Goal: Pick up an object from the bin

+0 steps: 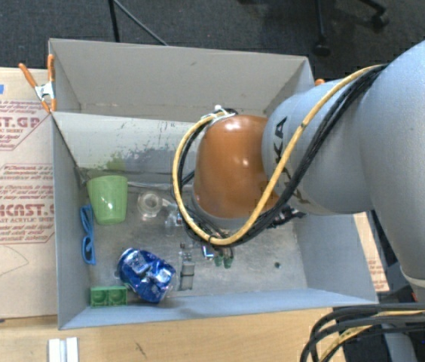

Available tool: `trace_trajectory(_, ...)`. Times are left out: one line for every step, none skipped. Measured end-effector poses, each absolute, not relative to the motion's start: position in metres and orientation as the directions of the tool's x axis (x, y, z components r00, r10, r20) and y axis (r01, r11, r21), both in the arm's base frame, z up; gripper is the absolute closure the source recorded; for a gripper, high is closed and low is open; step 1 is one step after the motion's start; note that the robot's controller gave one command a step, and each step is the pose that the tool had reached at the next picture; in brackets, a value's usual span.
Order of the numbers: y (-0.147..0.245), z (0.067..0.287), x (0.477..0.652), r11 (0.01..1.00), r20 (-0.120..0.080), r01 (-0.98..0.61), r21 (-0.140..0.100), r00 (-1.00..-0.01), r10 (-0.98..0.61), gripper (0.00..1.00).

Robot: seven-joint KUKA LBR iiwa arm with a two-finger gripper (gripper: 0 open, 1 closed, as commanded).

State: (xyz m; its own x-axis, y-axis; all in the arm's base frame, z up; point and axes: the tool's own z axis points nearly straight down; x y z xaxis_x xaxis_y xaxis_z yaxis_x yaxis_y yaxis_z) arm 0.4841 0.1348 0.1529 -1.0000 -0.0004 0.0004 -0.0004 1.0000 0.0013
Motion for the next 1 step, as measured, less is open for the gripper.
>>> trace_trajectory(0.2253,0.0862,0.4976,0.997,0.003,-0.074,0.001,-0.997,-0.074,0.0)
